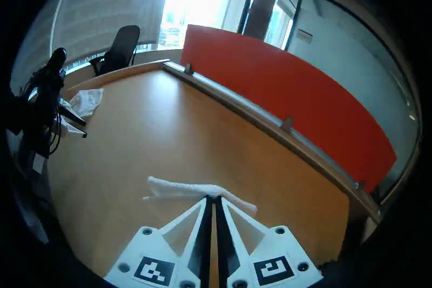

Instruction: Fold towel

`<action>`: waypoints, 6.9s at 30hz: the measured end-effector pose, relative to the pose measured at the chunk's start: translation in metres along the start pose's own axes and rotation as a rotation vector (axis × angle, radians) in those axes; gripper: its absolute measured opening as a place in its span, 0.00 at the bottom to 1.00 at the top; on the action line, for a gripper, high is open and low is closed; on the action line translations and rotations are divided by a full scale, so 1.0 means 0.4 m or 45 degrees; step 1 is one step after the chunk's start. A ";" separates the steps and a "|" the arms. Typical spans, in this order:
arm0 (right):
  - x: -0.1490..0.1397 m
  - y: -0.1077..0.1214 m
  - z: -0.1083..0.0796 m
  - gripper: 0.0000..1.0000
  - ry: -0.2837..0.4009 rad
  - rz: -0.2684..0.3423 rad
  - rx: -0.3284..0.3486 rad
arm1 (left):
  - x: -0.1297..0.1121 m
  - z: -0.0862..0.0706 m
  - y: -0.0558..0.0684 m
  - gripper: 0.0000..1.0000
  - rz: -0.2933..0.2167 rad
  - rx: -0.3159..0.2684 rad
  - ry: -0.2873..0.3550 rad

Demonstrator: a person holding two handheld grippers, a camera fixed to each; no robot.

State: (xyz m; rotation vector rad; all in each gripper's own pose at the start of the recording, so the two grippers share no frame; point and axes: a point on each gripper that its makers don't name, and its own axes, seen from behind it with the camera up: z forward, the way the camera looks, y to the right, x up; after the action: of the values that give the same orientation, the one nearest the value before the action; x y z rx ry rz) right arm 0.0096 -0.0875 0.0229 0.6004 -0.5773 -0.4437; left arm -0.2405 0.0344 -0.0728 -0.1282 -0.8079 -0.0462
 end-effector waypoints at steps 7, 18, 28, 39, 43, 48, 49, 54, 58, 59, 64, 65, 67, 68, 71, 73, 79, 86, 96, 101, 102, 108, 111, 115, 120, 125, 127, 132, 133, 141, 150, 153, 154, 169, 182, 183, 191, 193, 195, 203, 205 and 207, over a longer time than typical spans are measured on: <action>-0.026 0.086 -0.018 0.04 -0.021 0.031 -0.056 | 0.003 0.002 0.000 0.74 0.006 0.003 -0.003; -0.073 0.206 -0.040 0.04 -0.067 0.057 -0.128 | 0.006 0.006 0.000 0.74 0.013 0.005 -0.010; -0.103 0.310 -0.067 0.04 -0.101 0.075 -0.198 | 0.008 0.013 0.000 0.74 0.016 0.007 -0.016; -0.138 0.413 -0.092 0.04 -0.144 0.088 -0.265 | 0.005 0.015 -0.002 0.74 0.022 0.013 -0.024; -0.156 0.448 -0.102 0.04 -0.163 0.096 -0.288 | 0.003 0.016 -0.004 0.74 0.020 0.016 -0.027; -0.172 0.491 -0.118 0.04 -0.182 0.104 -0.319 | 0.006 0.017 -0.004 0.74 0.022 0.019 -0.027; -0.174 0.498 -0.121 0.04 -0.183 0.107 -0.325 | 0.007 0.018 -0.003 0.74 0.023 0.019 -0.026; -0.183 0.525 -0.135 0.04 -0.188 0.123 -0.346 | 0.012 0.020 0.001 0.74 0.024 0.017 -0.025; -0.193 0.534 -0.141 0.04 -0.193 0.129 -0.355 | 0.016 0.022 0.006 0.74 0.027 0.015 -0.025; -0.196 0.535 -0.142 0.04 -0.195 0.130 -0.356 | 0.017 0.022 0.008 0.74 0.029 0.015 -0.025; -0.213 0.540 -0.151 0.04 -0.203 0.139 -0.366 | 0.021 0.024 0.011 0.74 0.034 0.014 -0.027; -0.216 0.541 -0.154 0.04 -0.204 0.142 -0.368 | 0.022 0.024 0.012 0.74 0.035 0.014 -0.027; -0.222 0.539 -0.162 0.04 -0.205 0.148 -0.370 | 0.024 0.024 0.015 0.74 0.037 0.012 -0.027; -0.226 0.539 -0.166 0.04 -0.206 0.151 -0.371 | 0.025 0.023 0.016 0.74 0.038 0.012 -0.026; -0.239 0.536 -0.186 0.04 -0.212 0.158 -0.376 | 0.028 0.024 0.017 0.74 0.042 0.012 -0.027; -0.256 0.533 -0.203 0.04 -0.223 0.162 -0.379 | 0.028 0.024 0.017 0.74 0.044 0.012 -0.027; -0.327 0.521 -0.256 0.04 -0.277 0.186 -0.383 | 0.027 0.024 0.020 0.74 0.043 0.009 -0.028; -0.431 0.506 -0.310 0.04 -0.351 0.242 -0.396 | 0.028 0.025 0.026 0.74 0.051 0.005 -0.028; -0.529 0.484 -0.346 0.04 -0.411 0.322 -0.421 | 0.025 0.026 0.035 0.74 0.059 -0.001 -0.031; -0.555 0.480 -0.356 0.04 -0.432 0.337 -0.430 | 0.023 0.023 0.034 0.74 0.061 0.001 -0.031; -0.561 0.480 -0.358 0.04 -0.438 0.339 -0.432 | 0.022 0.023 0.034 0.74 0.060 0.001 -0.031; -0.608 0.474 -0.368 0.04 -0.490 0.359 -0.439 | 0.018 0.020 0.032 0.74 0.060 0.004 -0.031; -0.636 0.469 -0.370 0.04 -0.518 0.382 -0.441 | 0.016 0.018 0.031 0.74 0.061 0.006 -0.031; -0.675 0.460 -0.370 0.04 -0.554 0.414 -0.443 | 0.013 0.017 0.029 0.74 0.058 0.009 -0.033; -0.712 0.457 -0.369 0.04 -0.588 0.450 -0.454 | 0.011 0.016 0.025 0.74 0.061 0.011 -0.034; -0.731 0.454 -0.369 0.04 -0.602 0.474 -0.457 | 0.014 0.015 0.023 0.74 0.064 0.013 -0.033; -0.739 0.453 -0.372 0.04 -0.613 0.476 -0.458 | 0.015 0.015 0.022 0.74 0.062 0.014 -0.032; -0.762 0.452 -0.377 0.04 -0.639 0.486 -0.463 | 0.015 0.015 0.022 0.74 0.062 0.015 -0.032; -0.766 0.450 -0.378 0.04 -0.643 0.491 -0.462 | 0.015 0.015 0.022 0.74 0.064 0.016 -0.032; -0.802 0.436 -0.381 0.04 -0.684 0.511 -0.456 | 0.015 0.012 0.022 0.74 0.068 0.017 -0.031; -0.815 0.440 -0.380 0.04 -0.698 0.528 -0.475 | 0.012 0.008 0.018 0.74 0.072 0.022 -0.032; -0.816 0.440 -0.380 0.05 -0.701 0.527 -0.475 | 0.011 0.007 0.018 0.74 0.071 0.022 -0.031; -0.816 0.439 -0.379 0.05 -0.703 0.526 -0.476 | 0.010 0.007 0.017 0.74 0.070 0.022 -0.032; -0.822 0.443 -0.384 0.06 -0.697 0.542 -0.496 | 0.008 0.004 0.015 0.74 0.072 0.023 -0.030; -0.842 0.476 -0.408 0.50 -0.725 0.556 -0.585 | 0.011 0.003 0.015 0.74 0.072 0.023 -0.025; -0.842 0.479 -0.410 0.58 -0.721 0.561 -0.592 | 0.012 0.003 0.015 0.74 0.072 0.022 -0.024; -0.830 0.496 -0.417 0.94 -0.682 0.590 -0.622 | 0.014 0.002 0.021 0.74 0.077 0.018 -0.020; -0.828 0.498 -0.418 0.94 -0.680 0.588 -0.628 | 0.014 0.002 0.023 0.74 0.076 0.017 -0.019; -0.826 0.500 -0.418 0.94 -0.679 0.584 -0.632 | 0.013 0.001 0.025 0.74 0.075 0.016 -0.019; -0.818 0.493 -0.414 0.94 -0.664 0.587 -0.628 | 0.015 -0.001 0.027 0.74 0.078 0.014 -0.014; -0.815 0.491 -0.413 0.94 -0.659 0.588 -0.626 | 0.016 -0.002 0.026 0.74 0.077 0.015 -0.012; -0.812 0.489 -0.411 0.94 -0.654 0.588 -0.624 | 0.017 -0.003 0.026 0.74 0.077 0.015 -0.011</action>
State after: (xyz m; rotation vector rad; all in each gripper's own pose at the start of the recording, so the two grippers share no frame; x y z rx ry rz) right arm -0.0904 0.2985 -0.0854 -0.1335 -1.0275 -0.2804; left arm -0.2338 0.0445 -0.0697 -0.1418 -0.8121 0.0160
